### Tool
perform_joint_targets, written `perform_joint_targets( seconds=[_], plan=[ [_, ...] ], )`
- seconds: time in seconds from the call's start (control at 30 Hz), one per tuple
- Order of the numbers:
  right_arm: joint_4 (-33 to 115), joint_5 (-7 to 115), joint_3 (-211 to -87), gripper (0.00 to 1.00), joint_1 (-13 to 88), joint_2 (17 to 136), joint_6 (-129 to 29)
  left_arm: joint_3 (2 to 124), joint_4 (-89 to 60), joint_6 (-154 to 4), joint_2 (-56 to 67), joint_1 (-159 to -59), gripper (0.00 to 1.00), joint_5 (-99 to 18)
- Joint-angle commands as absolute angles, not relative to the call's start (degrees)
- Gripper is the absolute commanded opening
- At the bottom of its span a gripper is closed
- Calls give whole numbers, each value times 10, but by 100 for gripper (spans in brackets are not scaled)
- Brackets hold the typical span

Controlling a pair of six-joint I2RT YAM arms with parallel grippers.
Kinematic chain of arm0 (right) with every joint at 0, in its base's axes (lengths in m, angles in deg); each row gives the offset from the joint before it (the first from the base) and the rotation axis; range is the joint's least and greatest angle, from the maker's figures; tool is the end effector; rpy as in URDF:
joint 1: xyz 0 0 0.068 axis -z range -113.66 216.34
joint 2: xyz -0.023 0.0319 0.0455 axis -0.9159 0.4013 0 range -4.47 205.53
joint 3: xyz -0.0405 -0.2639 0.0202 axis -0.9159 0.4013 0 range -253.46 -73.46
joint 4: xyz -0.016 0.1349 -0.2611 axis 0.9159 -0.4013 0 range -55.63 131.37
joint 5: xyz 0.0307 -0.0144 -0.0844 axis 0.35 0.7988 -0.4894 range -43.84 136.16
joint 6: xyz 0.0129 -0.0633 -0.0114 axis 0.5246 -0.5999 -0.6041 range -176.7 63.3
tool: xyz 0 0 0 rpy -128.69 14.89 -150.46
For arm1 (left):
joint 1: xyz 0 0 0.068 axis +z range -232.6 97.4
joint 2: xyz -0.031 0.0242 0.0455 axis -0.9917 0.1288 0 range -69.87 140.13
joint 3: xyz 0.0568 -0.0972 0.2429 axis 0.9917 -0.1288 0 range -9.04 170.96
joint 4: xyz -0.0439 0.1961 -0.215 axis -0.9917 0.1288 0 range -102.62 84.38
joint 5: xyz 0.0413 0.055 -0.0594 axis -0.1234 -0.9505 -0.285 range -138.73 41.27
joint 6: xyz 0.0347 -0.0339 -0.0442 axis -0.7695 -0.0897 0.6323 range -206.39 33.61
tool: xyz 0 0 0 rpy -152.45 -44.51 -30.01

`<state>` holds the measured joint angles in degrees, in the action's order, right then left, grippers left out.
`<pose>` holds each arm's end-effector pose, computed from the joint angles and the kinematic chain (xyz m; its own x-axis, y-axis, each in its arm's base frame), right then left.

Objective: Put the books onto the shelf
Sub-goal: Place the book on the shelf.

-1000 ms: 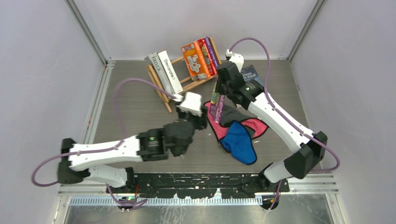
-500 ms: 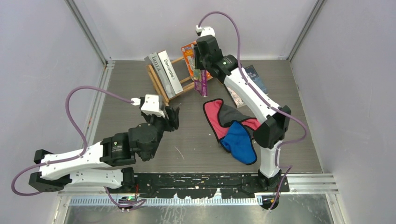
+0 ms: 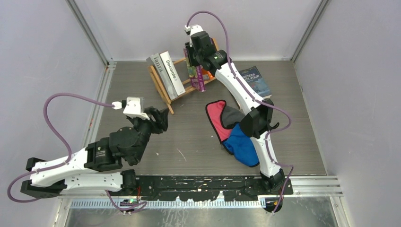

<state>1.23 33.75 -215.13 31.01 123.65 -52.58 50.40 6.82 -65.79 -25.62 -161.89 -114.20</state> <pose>0.4544 0.3084 0.3853 -0.3935 -0.1930 -0.8988 -0.3808 0.9241 -0.0317 0.0803 -0.1721 0.4181 -0.0971 -0.2727 -0.9572 0.2191 0.9323 -0.2879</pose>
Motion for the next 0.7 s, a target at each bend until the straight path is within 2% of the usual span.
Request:
perform_joint_targets(
  seconds=[0.0, 0.17, 0.4, 0.57, 0.67],
  plan=[
    [62, 369, -2203, 1, 325, 1240, -560, 502, 34, -674, -259, -1606, 56, -1142],
    [76, 394, -2221, 1, 337, 1271, -571, 514, 46, -673, -235, -1538, 56, -1069],
    [93, 415, -2235, 1, 348, 1295, -591, 507, 68, -612, -213, -1333, 54, -883],
    [115, 426, -2187, 1, 341, 1259, -585, 495, 74, -566, -202, -1214, 52, -773],
    [124, 419, -2165, 1, 327, 1236, -590, 487, 80, -541, -202, -1176, 51, -747]
  ],
)
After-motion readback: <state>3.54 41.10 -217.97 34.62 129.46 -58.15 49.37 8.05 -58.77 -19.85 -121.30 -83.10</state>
